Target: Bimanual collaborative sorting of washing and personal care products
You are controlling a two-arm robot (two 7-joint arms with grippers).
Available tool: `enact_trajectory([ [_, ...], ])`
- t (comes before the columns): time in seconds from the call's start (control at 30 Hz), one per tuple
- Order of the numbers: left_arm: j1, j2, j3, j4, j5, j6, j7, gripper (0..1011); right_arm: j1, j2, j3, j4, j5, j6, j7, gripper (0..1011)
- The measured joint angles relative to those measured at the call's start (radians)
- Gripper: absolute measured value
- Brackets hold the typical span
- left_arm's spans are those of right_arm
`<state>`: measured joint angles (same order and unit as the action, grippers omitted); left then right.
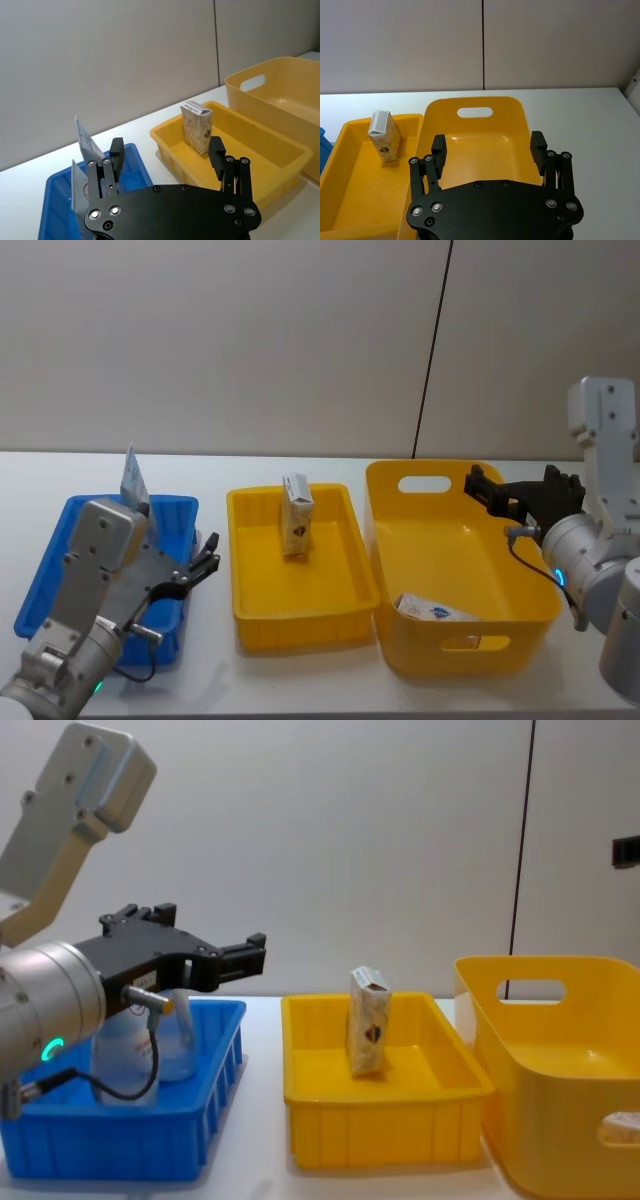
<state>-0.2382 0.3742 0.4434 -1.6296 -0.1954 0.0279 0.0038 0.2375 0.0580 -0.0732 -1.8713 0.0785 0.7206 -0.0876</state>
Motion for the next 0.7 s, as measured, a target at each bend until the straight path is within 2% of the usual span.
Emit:
enact_trajectory([
  [0.43, -0.001, -0.039, -0.047, -0.004, 0.002, 0.058, 0.069, 1001, 0.0, 0.0, 0.0, 0.0, 0.0, 0.0, 0.0, 1001],
  [0.7, -0.001, -0.069, -0.084, 0.005, -0.022, 0.117, 0.107, 1002, 0.0, 0.0, 0.0, 0.0, 0.0, 0.0, 0.0, 1001],
])
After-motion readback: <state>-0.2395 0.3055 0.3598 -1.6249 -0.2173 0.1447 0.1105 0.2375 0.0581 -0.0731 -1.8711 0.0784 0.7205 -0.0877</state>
